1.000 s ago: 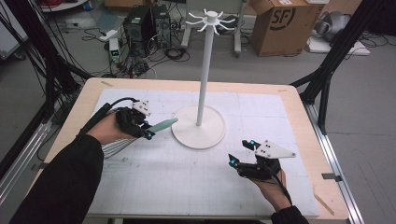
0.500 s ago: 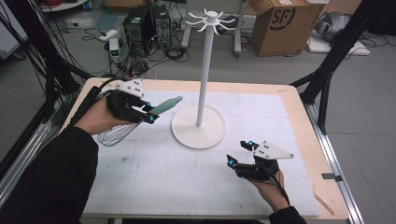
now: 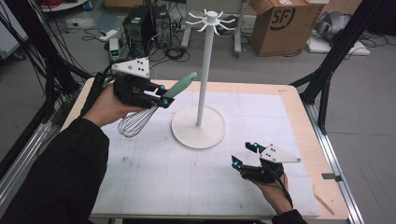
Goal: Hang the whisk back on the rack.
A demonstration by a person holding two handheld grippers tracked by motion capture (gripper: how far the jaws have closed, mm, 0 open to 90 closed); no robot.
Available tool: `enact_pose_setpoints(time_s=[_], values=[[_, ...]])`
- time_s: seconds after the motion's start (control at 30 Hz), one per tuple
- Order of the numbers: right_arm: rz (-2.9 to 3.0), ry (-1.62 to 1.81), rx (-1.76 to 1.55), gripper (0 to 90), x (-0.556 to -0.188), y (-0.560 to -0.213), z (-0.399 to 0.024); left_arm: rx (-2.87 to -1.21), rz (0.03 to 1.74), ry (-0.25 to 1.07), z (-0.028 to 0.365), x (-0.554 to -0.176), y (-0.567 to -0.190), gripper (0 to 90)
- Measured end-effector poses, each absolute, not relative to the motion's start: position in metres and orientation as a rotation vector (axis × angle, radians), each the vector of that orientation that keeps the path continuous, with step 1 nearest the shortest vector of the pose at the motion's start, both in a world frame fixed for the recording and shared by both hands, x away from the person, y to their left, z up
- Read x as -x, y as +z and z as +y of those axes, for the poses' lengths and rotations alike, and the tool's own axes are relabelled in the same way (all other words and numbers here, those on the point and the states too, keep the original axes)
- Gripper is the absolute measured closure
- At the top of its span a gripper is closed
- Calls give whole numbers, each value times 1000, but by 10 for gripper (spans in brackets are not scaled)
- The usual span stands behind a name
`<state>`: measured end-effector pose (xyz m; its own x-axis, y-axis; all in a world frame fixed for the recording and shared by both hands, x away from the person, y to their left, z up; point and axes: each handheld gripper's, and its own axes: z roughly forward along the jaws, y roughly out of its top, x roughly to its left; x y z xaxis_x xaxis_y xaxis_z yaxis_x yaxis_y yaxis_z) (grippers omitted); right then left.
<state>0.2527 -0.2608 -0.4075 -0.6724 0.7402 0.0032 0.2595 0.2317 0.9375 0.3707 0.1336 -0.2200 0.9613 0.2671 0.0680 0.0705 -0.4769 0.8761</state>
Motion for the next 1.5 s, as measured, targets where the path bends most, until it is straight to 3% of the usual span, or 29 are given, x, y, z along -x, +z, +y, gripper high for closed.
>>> enact_pose_setpoints(time_s=[0.67,1.23,1.5], values=[[2023,1464,-919,275,-247,-407,-269,-1707,241,45,109,-391,-192,695],[2011,1413,-949,276,-245,-408,-274,-1580,211,-96,116,-425,-207,694],[2017,1394,-958,277,-247,-408,-271,-1577,171,-140,95,-427,-213,694]])
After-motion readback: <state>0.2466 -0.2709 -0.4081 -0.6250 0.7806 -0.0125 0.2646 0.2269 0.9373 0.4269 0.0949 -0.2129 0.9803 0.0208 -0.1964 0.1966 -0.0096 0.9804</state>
